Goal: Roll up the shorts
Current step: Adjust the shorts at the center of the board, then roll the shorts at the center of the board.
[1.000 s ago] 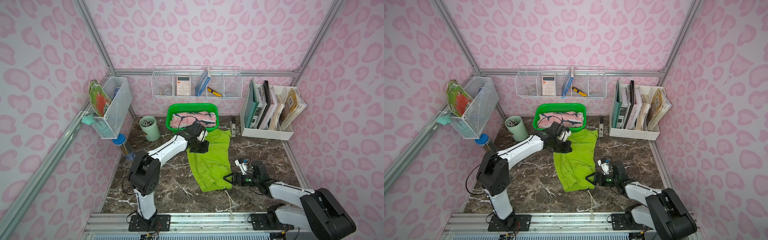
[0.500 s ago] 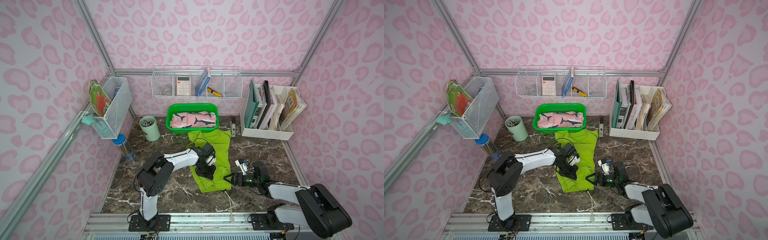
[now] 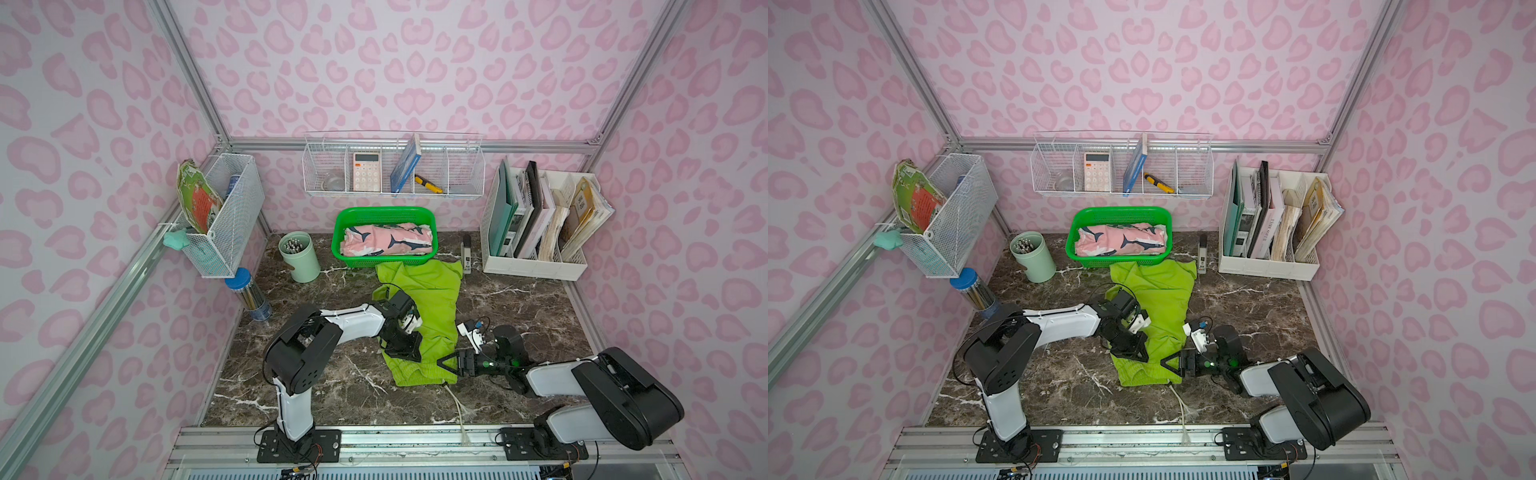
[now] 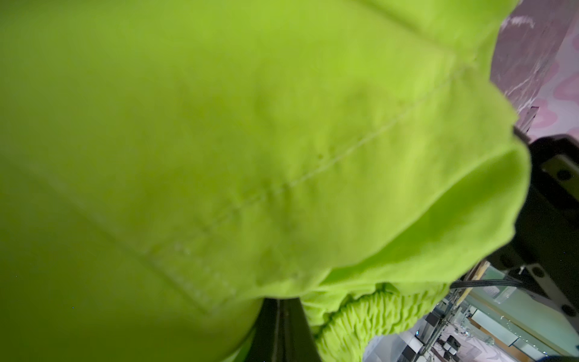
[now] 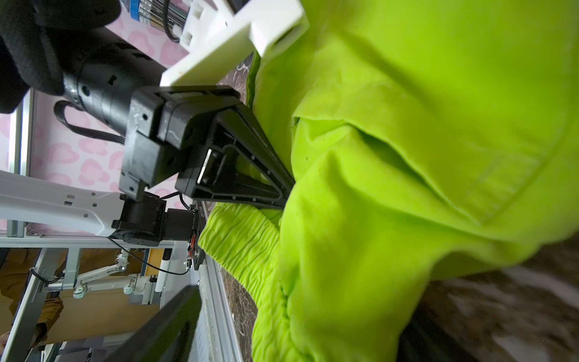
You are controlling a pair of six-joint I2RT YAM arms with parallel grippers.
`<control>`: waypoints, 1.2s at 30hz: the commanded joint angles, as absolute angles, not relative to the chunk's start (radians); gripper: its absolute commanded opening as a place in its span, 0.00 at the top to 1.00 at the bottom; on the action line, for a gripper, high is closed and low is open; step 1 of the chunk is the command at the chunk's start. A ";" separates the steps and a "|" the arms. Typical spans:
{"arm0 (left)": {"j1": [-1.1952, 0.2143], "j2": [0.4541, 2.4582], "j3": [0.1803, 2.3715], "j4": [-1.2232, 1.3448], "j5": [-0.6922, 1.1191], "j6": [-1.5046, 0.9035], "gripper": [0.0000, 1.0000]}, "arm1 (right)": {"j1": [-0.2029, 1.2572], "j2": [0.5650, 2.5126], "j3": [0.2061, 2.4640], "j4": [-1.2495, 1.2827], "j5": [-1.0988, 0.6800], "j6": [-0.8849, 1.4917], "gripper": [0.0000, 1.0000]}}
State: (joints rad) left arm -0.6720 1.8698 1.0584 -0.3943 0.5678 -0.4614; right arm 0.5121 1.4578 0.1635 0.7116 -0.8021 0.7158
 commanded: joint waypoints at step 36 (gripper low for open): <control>-0.661 1.702 1.047 -0.364 0.494 -0.362 0.72 | 0.582 1.673 0.269 0.558 -0.716 0.848 1.00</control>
